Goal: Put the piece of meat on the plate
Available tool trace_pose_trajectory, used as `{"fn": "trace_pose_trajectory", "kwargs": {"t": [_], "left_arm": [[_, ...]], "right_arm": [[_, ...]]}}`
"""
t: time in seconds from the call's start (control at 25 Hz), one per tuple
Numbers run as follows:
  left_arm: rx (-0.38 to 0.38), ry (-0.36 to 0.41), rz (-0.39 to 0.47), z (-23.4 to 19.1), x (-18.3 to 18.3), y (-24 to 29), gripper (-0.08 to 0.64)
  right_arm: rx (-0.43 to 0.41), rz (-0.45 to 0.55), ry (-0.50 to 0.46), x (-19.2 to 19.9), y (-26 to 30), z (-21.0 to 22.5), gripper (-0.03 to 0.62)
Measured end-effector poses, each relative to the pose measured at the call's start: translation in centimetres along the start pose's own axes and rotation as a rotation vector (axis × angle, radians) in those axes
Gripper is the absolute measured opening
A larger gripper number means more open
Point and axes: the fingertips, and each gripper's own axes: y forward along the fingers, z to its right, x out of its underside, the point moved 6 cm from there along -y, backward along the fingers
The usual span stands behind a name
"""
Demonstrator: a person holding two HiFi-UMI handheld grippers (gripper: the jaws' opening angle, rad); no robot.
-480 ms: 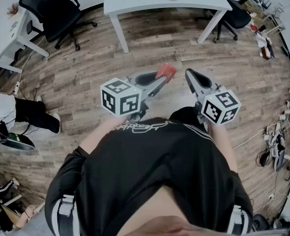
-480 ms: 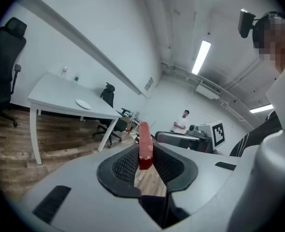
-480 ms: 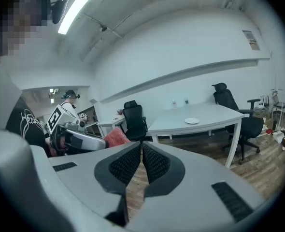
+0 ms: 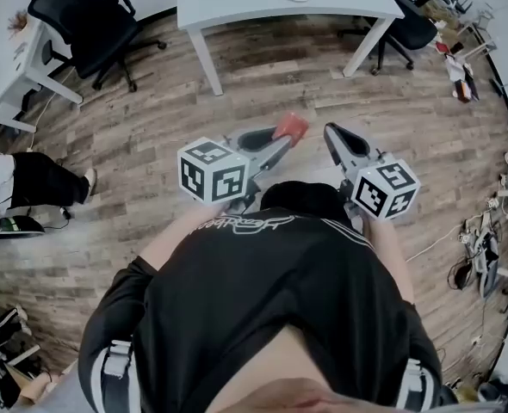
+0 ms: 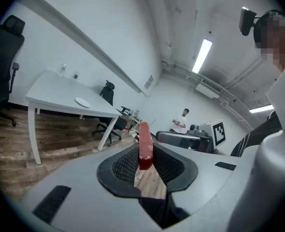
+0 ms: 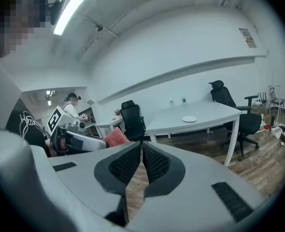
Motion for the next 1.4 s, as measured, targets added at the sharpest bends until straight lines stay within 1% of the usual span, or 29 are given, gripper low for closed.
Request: {"fn": "trace_pose_trajectory", "kwargs": {"t": [0.12, 0.4, 0.72, 1.08, 1.24, 1.4], "left_arm": [[0.001, 0.0, 0.002, -0.4, -0.1, 0.3, 0.089], [0.0, -0.003, -0.002, -1.7, -0.9, 0.9, 0.089], [-0.012, -0.022, 0.002, -4.5, -1.6, 1.8, 0.089], [-0.019, -0.017, 0.01, -7.7, -3.2, 4.3, 0.089], [-0.034, -0.038, 0.012, -9.8, -4.2, 5.9, 0.089], [-0.051, -0.068, 0.013, -12.4, -6.2, 8.3, 0.089]], "right_arm": [[0.004, 0.009, 0.01, 0.1, 0.3, 0.4, 0.018], [0.018, -0.028, 0.0, 0.2, 1.7, 1.4, 0.018], [0.016, -0.038, -0.007, 0.0, 4.0, 2.9, 0.018], [0.016, -0.023, -0.012, -1.3, 7.4, 6.5, 0.018], [0.0, -0.033, -0.009, -1.9, 9.4, 8.7, 0.018], [-0.021, -0.056, -0.013, -3.7, 12.0, 11.8, 0.018]]}}
